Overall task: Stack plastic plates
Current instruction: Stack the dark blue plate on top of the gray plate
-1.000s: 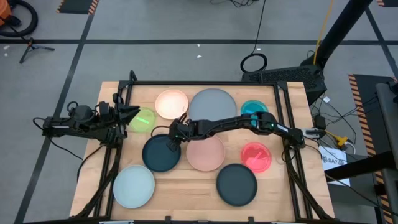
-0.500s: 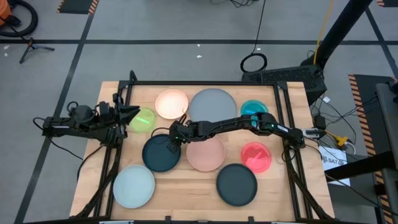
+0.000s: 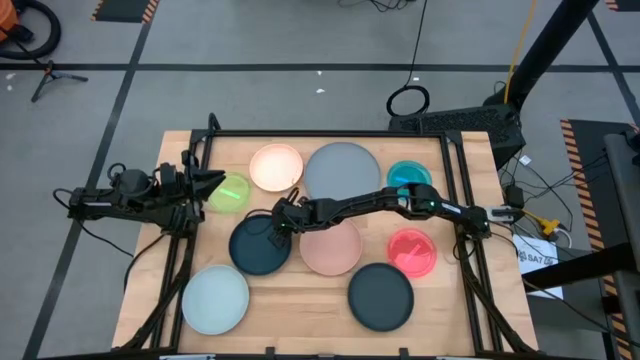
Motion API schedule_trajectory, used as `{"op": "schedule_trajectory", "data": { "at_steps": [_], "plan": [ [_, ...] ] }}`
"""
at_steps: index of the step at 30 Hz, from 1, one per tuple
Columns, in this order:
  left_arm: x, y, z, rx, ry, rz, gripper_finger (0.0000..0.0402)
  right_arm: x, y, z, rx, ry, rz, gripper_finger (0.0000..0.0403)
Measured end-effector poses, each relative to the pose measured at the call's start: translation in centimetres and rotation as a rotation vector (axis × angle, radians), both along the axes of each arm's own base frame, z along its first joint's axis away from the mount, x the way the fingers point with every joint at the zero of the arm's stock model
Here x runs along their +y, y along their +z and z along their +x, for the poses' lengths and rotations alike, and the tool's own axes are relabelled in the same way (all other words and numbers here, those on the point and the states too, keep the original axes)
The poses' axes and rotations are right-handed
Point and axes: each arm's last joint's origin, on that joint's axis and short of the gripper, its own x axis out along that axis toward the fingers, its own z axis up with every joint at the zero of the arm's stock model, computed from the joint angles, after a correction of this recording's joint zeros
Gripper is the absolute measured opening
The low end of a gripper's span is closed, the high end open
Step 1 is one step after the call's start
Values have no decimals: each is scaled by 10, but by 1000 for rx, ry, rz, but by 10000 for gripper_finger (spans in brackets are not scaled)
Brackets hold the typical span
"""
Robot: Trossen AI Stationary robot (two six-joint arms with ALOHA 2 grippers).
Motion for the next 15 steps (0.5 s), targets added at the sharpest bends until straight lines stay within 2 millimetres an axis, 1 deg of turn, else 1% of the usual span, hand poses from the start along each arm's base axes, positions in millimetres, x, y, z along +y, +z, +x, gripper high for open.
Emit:
{"op": "schedule_trajectory", "data": {
  "at_steps": [3, 12, 15],
  "plan": [
    [0, 0, 0, 0, 0, 0, 62, 0, 1, 2, -23, 0, 0, 135],
    [0, 0, 0, 2, 0, 3, 62, -3, 3, 4, -60, -39, 27, 31],
    [0, 0, 0, 2, 1, 3, 62, -4, 4, 5, -77, -43, 31, 9]
  ]
}}
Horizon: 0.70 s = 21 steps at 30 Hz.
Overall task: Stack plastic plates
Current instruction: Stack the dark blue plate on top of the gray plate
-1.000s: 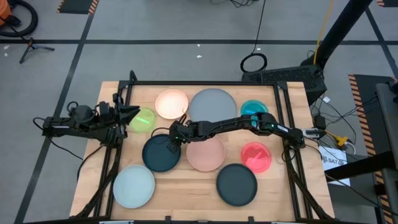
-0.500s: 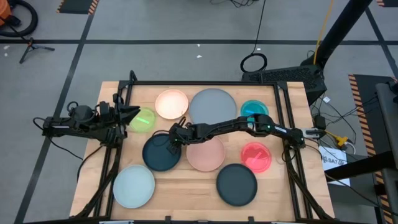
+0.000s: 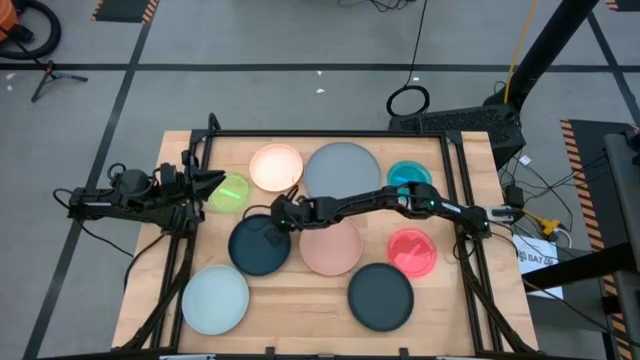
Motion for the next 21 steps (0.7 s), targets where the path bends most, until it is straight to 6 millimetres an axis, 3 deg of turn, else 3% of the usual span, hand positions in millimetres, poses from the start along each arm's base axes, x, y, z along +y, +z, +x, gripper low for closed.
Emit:
{"op": "schedule_trajectory", "data": {
  "at_steps": [7, 13, 21],
  "plan": [
    [0, 0, 0, 1, 0, -1, 62, -7, 18, 0, -41, 24, 2, 9],
    [0, 0, 0, 3, -2, -5, 62, -17, 57, -16, 0, 48, -42, 6],
    [0, -1, 0, 6, -3, -8, 62, -34, 109, -51, 134, 43, -149, 6]
  ]
}}
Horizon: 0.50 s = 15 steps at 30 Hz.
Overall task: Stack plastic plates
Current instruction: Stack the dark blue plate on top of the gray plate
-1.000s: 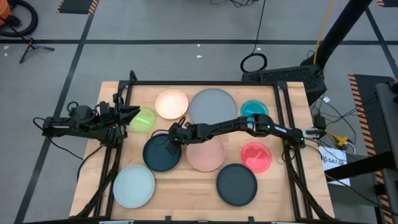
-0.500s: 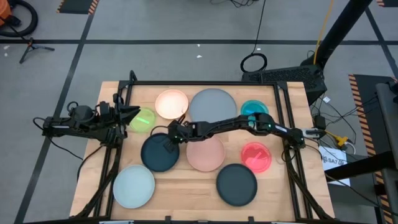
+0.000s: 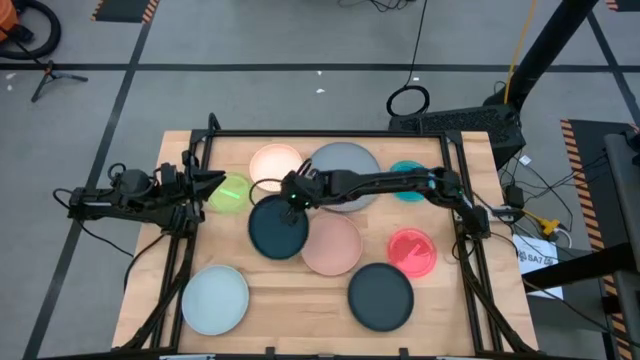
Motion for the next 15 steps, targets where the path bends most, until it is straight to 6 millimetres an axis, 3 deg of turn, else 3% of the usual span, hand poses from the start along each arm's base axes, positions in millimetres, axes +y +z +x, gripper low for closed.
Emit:
{"op": "schedule_trajectory", "data": {
  "at_steps": [8, 11, 15],
  "plan": [
    [0, 2, 0, -13, 5, 16, 62, -38, 38, -46, 177, -152, -136, 4],
    [0, 3, -1, -16, 11, 43, 62, -55, 42, -63, 186, -211, -149, 3],
    [0, 3, -1, -17, 20, 77, 62, -73, 32, -89, 148, -267, -129, 3]
  ]
}}
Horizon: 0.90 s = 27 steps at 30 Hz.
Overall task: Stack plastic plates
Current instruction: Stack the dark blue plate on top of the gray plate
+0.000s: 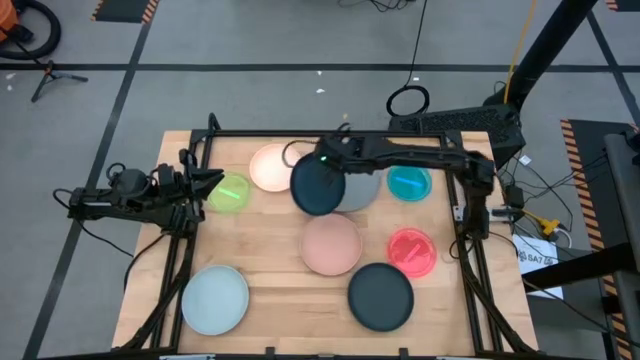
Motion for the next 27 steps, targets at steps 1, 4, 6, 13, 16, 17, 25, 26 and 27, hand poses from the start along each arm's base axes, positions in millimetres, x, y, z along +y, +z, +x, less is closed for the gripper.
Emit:
{"op": "schedule_trajectory", "data": {
  "at_steps": [1, 4, 6, 13, 16, 17, 25, 26, 27],
  "plan": [
    [0, 0, 0, -1, 2, 9, 62, -4, -5, -7, -32, -11, 8, 3],
    [0, 1, 0, -7, 10, 34, 62, -14, -21, -34, -136, -44, 30, 2],
    [0, 3, -1, -18, 13, 44, 62, -21, -35, -54, -214, -78, 39, 2],
    [0, 5, -2, -38, 23, 69, 62, -41, -85, -119, -402, -305, 52, 1],
    [0, 6, -2, -42, 24, 71, 62, -43, -105, -132, -428, -372, 74, 3],
    [0, 6, -2, -41, 24, 74, 62, -43, -109, -135, -426, -388, 83, 5],
    [0, 6, -2, -38, 32, 87, 62, -42, -116, -138, -429, -419, 97, 10],
    [0, 6, -2, -38, 32, 87, 62, -42, -116, -138, -429, -423, 100, 12],
    [0, 6, -2, -37, 32, 87, 62, -42, -116, -138, -426, -424, 102, 14]
  ]
}}
